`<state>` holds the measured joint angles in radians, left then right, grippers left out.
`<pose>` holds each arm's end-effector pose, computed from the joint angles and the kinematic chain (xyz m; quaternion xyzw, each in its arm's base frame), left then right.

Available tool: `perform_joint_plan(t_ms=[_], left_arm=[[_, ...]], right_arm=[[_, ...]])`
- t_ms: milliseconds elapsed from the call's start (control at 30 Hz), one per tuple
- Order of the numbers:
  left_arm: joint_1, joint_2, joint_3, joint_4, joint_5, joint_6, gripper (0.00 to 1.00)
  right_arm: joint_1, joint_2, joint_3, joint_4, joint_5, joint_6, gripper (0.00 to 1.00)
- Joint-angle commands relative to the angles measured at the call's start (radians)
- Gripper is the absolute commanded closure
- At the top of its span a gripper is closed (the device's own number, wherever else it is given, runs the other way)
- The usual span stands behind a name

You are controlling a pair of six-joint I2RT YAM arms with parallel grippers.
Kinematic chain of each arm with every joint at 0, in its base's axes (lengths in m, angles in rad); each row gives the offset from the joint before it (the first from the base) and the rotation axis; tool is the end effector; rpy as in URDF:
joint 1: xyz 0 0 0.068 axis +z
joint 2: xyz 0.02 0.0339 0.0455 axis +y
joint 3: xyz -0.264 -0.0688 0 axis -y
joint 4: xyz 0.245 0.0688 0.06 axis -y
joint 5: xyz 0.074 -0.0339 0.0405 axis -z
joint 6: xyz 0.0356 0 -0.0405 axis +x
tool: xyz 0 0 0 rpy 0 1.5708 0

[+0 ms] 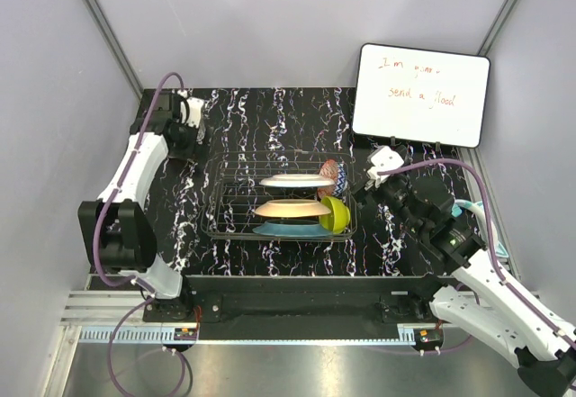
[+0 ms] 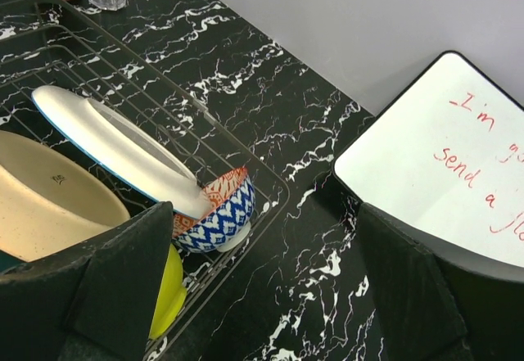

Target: Load the mixed dishes into the dish rack

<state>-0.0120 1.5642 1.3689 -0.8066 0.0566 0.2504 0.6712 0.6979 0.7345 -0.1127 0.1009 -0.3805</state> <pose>0.3292 -0.0060 0.2965 0.1334 0.9501 0.0064 0.2818 0.1349 0.1026 0.3438 -0.3381 0.6508 0.0617 0.6770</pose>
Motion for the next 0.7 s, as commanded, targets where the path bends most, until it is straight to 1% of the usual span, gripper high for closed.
perform_joint_plan(t_ms=[0, 100, 200, 267, 300, 433, 533, 667], left_arm=[[0.004, 0.017, 0.113, 0.221, -0.126, -0.108, 0.01], [0.003, 0.033, 0.148, 0.251, -0.132, -0.118, 0.01], [0.001, 0.031, 0.128, 0.296, -0.136, -0.115, 0.01], [0.003, 0.048, 0.101, 0.34, -0.172, -0.108, 0.01], [0.003, 0.068, 0.088, 0.363, -0.213, -0.105, 0.01], [0.004, 0.144, 0.096, 0.409, -0.262, -0.097, 0.01], [0.006, 0.186, 0.108, 0.446, -0.281, -0.091, 0.01], [0.01, 0.24, 0.148, 0.455, -0.279, -0.086, 0.01]], right_arm=[[-0.001, -0.014, 0.048, -0.018, 0.042, 0.048, 0.0], [-0.001, -0.017, 0.043, -0.021, 0.048, 0.055, 0.0], [-0.001, -0.012, 0.036, -0.021, 0.04, 0.061, 0.0], [-0.001, -0.005, 0.034, -0.018, 0.039, 0.061, 0.0], [-0.001, -0.002, 0.036, -0.016, 0.039, 0.064, 0.0], [-0.001, 0.005, 0.042, -0.018, 0.037, 0.063, 0.0], [-0.001, -0.001, 0.043, -0.031, 0.037, 0.066, 0.0], [-0.001, -0.024, 0.036, -0.056, 0.046, 0.078, 0.0]])
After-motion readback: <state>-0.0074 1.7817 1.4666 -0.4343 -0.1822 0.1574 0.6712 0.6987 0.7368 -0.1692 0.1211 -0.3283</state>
